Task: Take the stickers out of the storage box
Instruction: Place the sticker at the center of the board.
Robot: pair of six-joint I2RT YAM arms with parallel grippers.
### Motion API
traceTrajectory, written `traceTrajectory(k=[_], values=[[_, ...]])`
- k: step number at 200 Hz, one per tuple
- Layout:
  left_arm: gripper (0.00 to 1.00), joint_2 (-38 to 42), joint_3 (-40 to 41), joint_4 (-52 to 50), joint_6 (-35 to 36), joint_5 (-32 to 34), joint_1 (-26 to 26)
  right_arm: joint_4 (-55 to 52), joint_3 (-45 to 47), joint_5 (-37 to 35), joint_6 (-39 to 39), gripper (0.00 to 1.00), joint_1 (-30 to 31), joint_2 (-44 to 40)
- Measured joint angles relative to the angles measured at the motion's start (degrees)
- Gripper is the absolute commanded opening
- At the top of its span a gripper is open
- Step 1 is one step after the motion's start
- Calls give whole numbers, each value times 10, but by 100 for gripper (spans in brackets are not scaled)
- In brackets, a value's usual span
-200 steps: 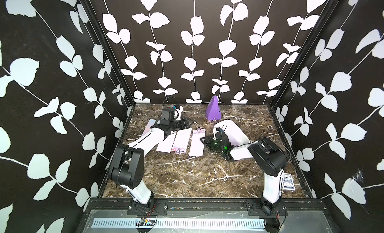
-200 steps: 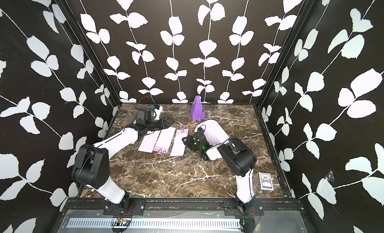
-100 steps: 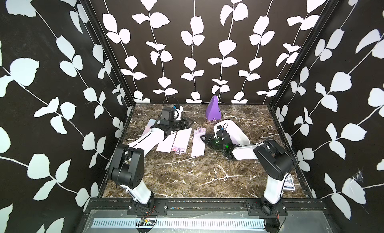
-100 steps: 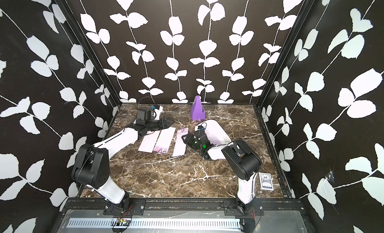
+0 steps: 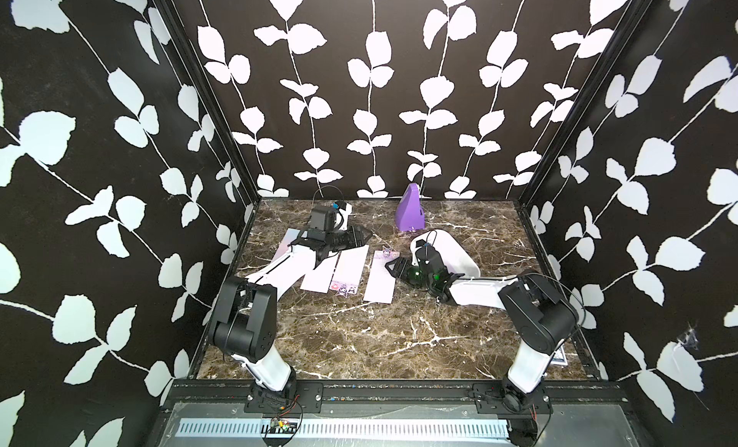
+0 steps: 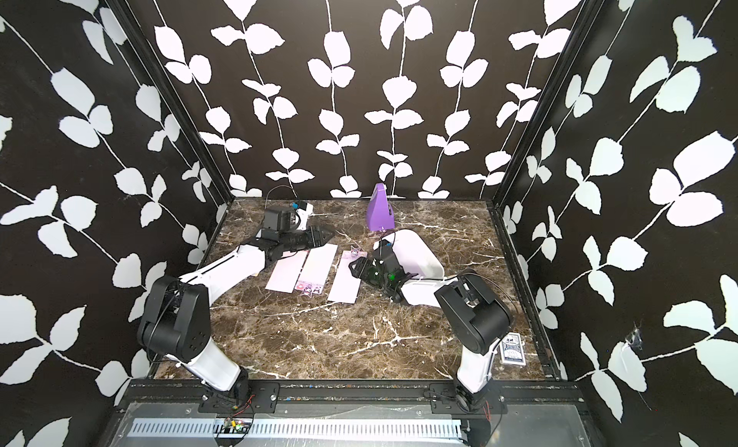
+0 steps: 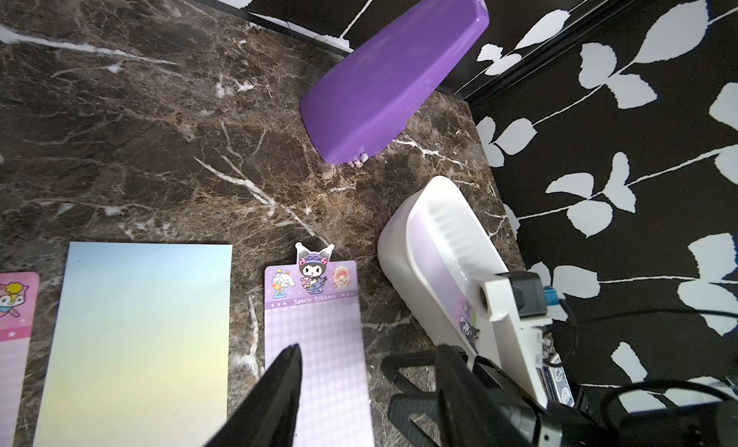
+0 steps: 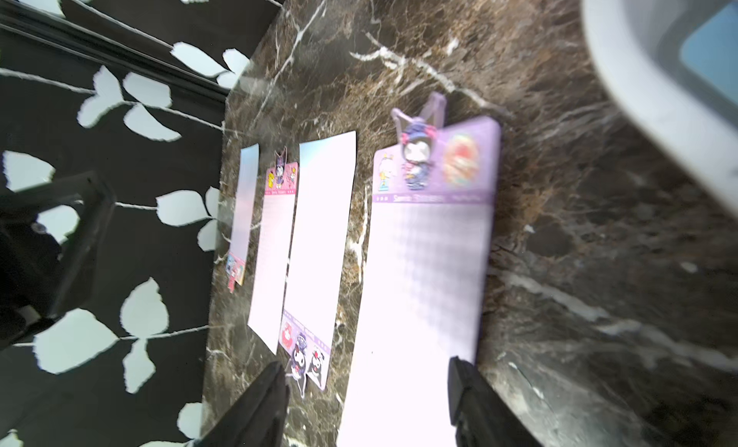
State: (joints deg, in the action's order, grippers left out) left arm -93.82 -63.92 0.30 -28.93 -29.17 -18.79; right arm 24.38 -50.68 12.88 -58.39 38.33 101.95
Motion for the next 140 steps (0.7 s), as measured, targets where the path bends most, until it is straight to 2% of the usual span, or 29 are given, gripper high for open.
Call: traceTrajectory(k=[65, 92, 112, 140], values=[[56, 0, 0, 0, -1, -3, 0, -71, -16, -19, 57, 66, 7, -20], [55, 0, 0, 0, -3, -5, 0, -126, -23, -28, 103, 70, 1, -55], [55, 0, 0, 0, -8, -8, -2, -168, -54, -8, 143, 70, -18, -79], [55, -3, -2, -1, -12, -10, -12, -212, -82, 30, 195, 71, -83, -120]])
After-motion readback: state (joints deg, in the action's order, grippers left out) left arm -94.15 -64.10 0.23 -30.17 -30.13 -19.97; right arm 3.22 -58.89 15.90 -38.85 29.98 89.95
